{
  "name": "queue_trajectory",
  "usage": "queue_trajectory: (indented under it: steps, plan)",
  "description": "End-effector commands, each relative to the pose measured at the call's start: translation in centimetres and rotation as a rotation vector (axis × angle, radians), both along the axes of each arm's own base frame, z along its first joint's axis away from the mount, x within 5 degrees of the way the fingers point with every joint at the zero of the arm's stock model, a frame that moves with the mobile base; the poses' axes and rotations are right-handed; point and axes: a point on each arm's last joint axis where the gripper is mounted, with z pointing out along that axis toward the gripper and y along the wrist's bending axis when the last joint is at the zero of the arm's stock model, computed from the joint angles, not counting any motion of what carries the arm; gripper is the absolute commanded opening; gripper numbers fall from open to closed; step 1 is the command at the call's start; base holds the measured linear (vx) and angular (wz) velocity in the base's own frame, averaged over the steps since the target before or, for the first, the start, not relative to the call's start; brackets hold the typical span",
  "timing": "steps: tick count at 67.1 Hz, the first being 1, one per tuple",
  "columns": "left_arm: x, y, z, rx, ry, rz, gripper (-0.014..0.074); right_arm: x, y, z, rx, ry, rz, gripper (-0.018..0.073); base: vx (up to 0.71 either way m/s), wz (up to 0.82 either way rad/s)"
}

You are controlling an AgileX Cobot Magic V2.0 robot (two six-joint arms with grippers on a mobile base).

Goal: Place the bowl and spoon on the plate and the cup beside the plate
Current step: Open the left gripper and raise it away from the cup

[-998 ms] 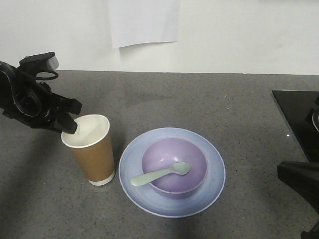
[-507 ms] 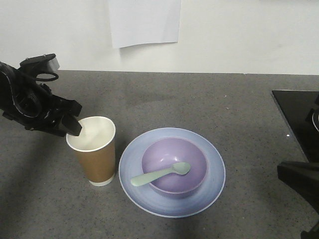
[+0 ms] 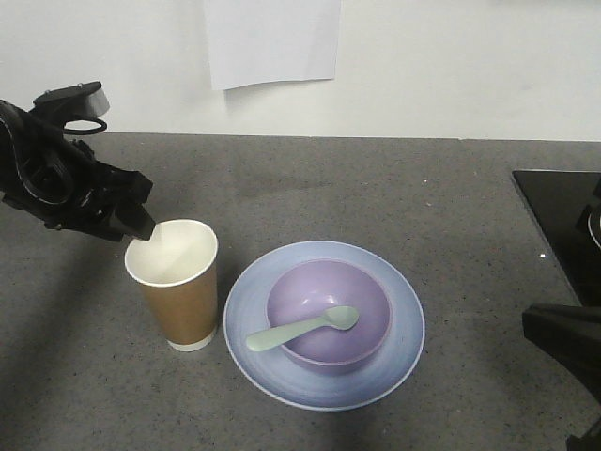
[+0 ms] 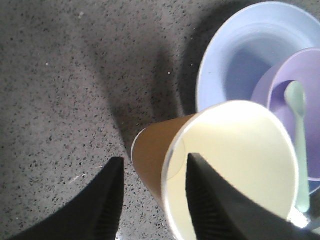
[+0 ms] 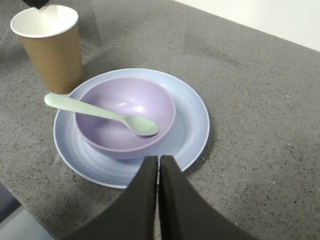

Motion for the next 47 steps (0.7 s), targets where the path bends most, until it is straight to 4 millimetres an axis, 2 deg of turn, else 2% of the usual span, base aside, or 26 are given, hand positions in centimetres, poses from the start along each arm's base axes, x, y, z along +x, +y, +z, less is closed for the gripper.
queue_trajectory:
  steps: [1, 10, 19, 26, 40, 47]
  plan:
    - [-0.5, -0.4, 3.1, -0.061, -0.088, -0.004, 0.0298, 0.3, -0.1, 1.3, 0.037, -0.075, -0.023, -0.0004, 0.0, 0.0]
    - [-1.0, -0.3, 5.0, -0.064, -0.126, -0.02, 0.0297, 0.3, -0.1, 1.3, 0.037, -0.075, -0.023, -0.0004, 0.0, 0.0]
    - [-2.4, 0.1, 7.3, -0.051, -0.195, -0.029, 0.0264, 0.4, -0.1, 1.5, 0.044, -0.09, -0.031, -0.0004, 0.0, 0.0]
    - [-4.0, 0.7, 9.1, -0.021, -0.277, -0.019, 0.0201, 0.6, -0.1, 1.9, 0.089, -0.127, -0.058, -0.0004, 0.0, 0.0]
    - [-8.2, 3.1, 13.0, 0.093, -0.495, 0.107, 0.0002, 1.0, -0.3, 2.9, 0.154, -0.22, -0.109, -0.0004, 0.0, 0.0]
    - [-10.5, 4.5, 13.9, 0.154, -0.603, 0.2, -0.0008, 1.1, -0.4, 3.1, 0.16, -0.235, -0.117, -0.0004, 0.0, 0.0]
